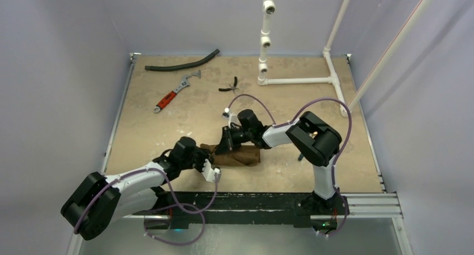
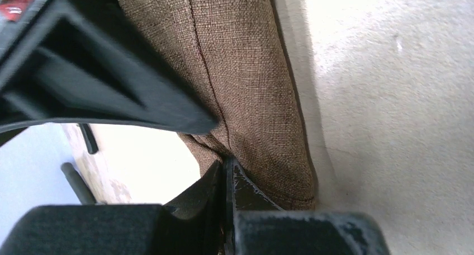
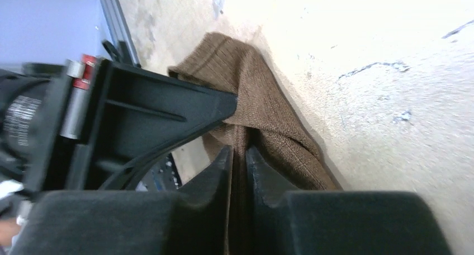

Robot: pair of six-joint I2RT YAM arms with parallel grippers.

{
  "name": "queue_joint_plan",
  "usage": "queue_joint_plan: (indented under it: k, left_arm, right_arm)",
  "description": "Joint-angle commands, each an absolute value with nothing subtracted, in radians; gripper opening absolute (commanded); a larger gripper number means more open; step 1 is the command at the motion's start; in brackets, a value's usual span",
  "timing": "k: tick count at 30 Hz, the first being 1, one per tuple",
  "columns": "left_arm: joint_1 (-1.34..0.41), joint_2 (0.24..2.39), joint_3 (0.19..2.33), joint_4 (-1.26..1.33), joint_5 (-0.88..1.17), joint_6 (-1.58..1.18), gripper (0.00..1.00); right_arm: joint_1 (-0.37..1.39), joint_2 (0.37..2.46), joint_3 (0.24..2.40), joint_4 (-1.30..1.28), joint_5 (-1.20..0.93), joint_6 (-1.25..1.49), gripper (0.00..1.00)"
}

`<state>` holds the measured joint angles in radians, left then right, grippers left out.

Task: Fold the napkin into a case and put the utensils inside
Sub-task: Stuff the 2/3 rectangle-folded napkin at the center of the board, then pick up the 2/3-rectangle-folded napkin at the center of the board.

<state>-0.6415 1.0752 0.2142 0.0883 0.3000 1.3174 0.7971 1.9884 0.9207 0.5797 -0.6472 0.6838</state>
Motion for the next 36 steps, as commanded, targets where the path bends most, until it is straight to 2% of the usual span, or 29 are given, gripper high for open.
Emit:
queue_joint_plan:
  k: [1, 2, 3, 7, 11, 14, 17, 21, 25, 31, 36]
  left_arm:
    - [-0.648, 1.097, 0.167, -0.125, 0.355, 1.407, 0.0]
    - [-0.649, 1.103, 0.173, -0.134, 0.356, 1.416, 0.0]
    - [-0.648, 1.108, 0.178, -0.145, 0.358, 1.424, 0.0]
    - [-0.653, 1.118, 0.187, -0.168, 0.365, 1.463, 0.0]
    - [-0.654, 1.128, 0.208, -0.201, 0.369, 1.442, 0.0]
    - [-0.654, 1.125, 0.208, -0.206, 0.373, 1.44, 0.0]
    - [-0.654, 1.121, 0.204, -0.197, 0.369, 1.438, 0.0]
    - [-0.654, 1.111, 0.197, -0.171, 0.349, 1.394, 0.0]
    - [-0.654, 1.072, 0.178, -0.168, 0.347, 1.391, 0.0]
    - [-0.654, 1.052, 0.168, -0.164, 0.344, 1.397, 0.0]
    - [-0.655, 1.05, 0.169, -0.164, 0.335, 1.399, 0.0]
  right_arm:
    - [0.747, 1.856, 0.92, 0.557, -0.677, 0.624, 0.37]
    - [0.741, 1.833, 0.913, 0.57, -0.692, 0.628, 0.53]
    - [0.733, 1.818, 0.911, 0.567, -0.703, 0.628, 0.56]
    - [0.704, 1.753, 0.895, 0.544, -0.725, 0.608, 0.56]
    - [0.648, 1.524, 0.79, 0.41, -0.654, 0.45, 0.56]
    - [0.646, 1.331, 0.71, 0.305, -0.53, 0.295, 0.62]
    - [0.648, 1.211, 0.639, 0.268, -0.525, 0.254, 0.65]
    - [0.658, 1.241, 0.656, 0.113, -0.589, 0.182, 0.65]
    - [0.728, 1.243, 0.678, 0.006, -0.497, 0.178, 0.63]
    - [0.843, 1.237, 0.645, 0.002, -0.448, 0.208, 0.64]
    - [0.855, 1.339, 0.678, -0.036, -0.442, 0.206, 0.61]
